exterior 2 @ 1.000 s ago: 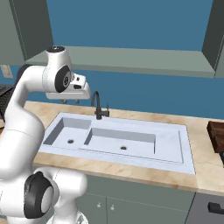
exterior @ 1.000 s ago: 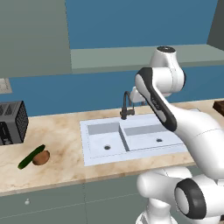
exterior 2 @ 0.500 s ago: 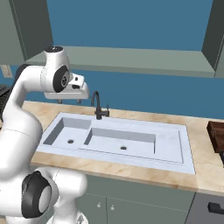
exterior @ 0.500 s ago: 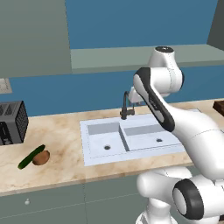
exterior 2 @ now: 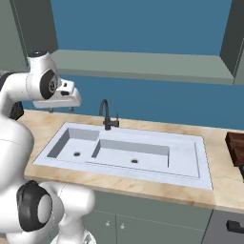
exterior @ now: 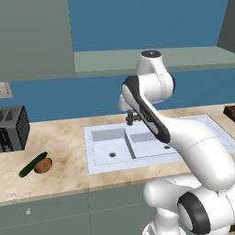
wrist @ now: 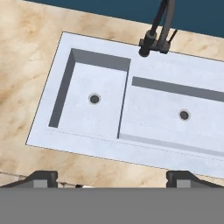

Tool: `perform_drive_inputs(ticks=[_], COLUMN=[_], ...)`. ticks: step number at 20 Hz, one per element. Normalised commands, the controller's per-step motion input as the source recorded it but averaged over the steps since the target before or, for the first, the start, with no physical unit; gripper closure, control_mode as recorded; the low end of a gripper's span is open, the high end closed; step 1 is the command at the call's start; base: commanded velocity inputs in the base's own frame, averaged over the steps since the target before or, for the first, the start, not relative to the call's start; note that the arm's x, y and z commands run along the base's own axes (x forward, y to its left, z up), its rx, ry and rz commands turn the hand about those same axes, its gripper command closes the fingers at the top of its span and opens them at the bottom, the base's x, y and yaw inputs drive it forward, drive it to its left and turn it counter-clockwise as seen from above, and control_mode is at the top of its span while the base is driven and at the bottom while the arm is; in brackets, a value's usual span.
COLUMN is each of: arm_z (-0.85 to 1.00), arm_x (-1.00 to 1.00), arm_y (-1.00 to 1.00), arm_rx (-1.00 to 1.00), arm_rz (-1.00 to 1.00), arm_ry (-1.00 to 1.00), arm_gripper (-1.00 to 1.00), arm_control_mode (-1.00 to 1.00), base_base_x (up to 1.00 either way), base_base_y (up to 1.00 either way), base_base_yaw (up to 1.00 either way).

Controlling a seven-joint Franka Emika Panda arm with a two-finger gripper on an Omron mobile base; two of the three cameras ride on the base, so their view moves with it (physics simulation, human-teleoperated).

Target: Pick up all produce items and place them in the sink. Turn on the sink faucet to wash them. Then turn the sink off and put them in the tray.

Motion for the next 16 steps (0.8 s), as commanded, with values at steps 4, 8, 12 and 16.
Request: perform_drive_inputs(ticks=[4,8,12,16], arm_z=[-0.03,-0.12,-0.21,-0.29], arm_x=[-0.04,-0.05,-0.05,-0.18], arm_y=[0.68,0.65,0.67,0.56], arm_rx=[-0.06,-0.06,-0.06,-0.02], arm_rz=[0.0,0.0,0.0,0.0], arm_ry=[0.0,0.0,0.0,0.0], arm_gripper=[-1.0,-1.0,-1.0,-1.0], arm_control_mode=[-1.0,-1.0,-1.0,-1.0], base_base_x=[0.0,0.0,0.0,0.0], base_base_y=[0.0,0.0,0.0,0.0], base_base_yaw=[0.0,0.0,0.0,0.0])
